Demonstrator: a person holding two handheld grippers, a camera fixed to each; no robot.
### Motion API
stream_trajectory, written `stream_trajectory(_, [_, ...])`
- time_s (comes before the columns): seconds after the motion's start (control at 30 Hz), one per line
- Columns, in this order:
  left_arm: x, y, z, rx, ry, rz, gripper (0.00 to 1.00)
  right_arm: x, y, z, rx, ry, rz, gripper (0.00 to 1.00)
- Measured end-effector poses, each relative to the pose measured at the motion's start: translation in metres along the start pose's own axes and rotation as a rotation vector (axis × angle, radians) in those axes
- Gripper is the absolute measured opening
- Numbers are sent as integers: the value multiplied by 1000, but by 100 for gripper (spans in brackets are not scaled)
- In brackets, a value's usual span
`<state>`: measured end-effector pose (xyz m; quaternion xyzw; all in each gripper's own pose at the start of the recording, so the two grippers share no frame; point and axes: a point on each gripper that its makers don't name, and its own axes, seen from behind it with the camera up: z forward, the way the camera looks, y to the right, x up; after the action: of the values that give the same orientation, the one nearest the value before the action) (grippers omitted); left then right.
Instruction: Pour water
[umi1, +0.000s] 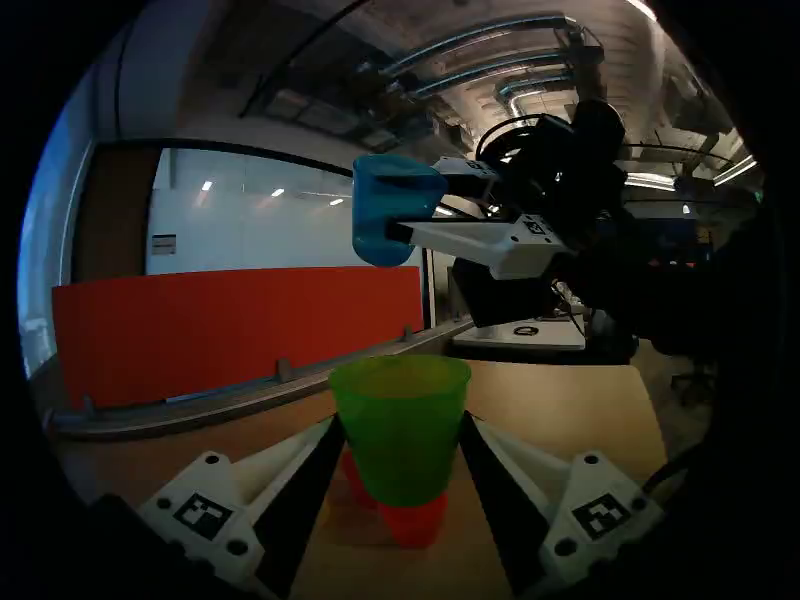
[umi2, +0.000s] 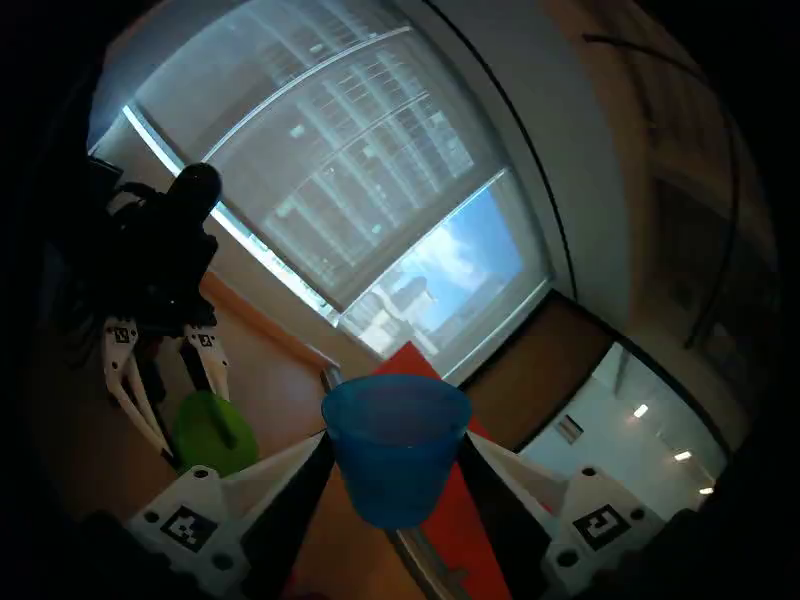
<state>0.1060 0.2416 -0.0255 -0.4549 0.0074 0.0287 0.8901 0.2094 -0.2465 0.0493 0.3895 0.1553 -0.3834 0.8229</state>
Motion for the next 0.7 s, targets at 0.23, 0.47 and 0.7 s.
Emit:
stream_trajectory(0.23, [-2, 2, 1, -3, -2, 1, 81, 2, 0, 5, 9, -8, -83, 86])
stream_trajectory(0.47, [-2, 2, 3, -4, -4, -1, 81, 4, -1, 11, 18, -17, -166, 86])
stream_trajectory(0.7, [-2, 2, 3, -8, -3, -1, 81, 10, -3, 14, 20, -17, -240, 86])
